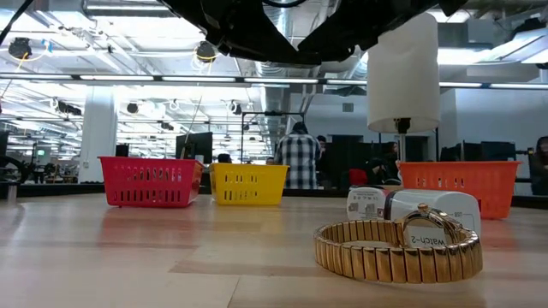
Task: Pick & Place Office items
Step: Put the right black digital clock into the orange bin
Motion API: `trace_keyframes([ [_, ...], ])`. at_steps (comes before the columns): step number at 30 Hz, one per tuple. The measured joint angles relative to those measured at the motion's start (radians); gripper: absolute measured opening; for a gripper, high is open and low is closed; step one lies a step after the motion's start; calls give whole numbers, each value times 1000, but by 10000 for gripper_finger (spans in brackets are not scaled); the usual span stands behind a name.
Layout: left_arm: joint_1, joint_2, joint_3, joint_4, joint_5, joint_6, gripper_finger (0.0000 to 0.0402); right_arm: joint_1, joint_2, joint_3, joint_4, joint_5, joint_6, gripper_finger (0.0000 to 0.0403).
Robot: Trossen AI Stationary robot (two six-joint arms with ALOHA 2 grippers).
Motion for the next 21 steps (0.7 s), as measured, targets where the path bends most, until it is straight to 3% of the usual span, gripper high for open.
trace_keyframes([
  [21,1,0,0,-2,-5,-1,160,20,-5,0,35,-1,7,203],
])
